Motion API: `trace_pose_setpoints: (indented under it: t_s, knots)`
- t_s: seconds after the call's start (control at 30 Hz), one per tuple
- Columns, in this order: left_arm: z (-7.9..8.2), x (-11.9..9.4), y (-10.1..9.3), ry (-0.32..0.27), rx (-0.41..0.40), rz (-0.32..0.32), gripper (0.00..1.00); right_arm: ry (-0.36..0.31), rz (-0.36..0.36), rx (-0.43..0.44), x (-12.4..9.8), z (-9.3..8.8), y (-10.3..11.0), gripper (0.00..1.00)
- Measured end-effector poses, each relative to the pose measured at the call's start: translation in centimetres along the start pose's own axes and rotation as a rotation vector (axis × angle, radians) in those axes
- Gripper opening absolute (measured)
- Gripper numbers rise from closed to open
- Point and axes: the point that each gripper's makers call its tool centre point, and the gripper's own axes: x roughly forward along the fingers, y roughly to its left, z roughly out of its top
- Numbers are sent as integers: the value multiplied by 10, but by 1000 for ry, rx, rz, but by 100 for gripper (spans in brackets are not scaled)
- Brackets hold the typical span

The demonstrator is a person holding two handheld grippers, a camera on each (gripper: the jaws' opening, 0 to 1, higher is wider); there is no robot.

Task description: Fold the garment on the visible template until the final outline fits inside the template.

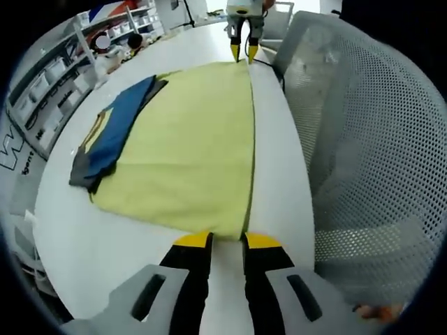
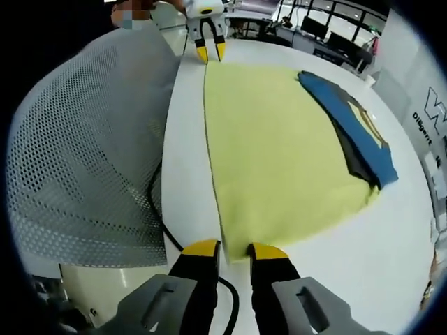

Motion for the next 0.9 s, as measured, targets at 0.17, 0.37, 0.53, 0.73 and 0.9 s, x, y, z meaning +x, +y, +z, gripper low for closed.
trace_pose_setpoints:
  t_s: [0.17,0.37,0.53,0.73,0.9]
  knots:
    - [2,0,1,14,75,14,22,9,12,-32,1,1,1,8]
    - [3,2,-2,13,74,-7,19,21,14,-47,1,1,-1,5]
    - [3,4,-2,6,50,-29,13,23,-12,-48,1,1,-5,0]
    - [5,7,-2,-3,-79,-36,5,28,-27,-39,2,3,-9,0]
    - [6,6,3,-8,-242,-40,3,28,-41,-15,1,3,-13,0]
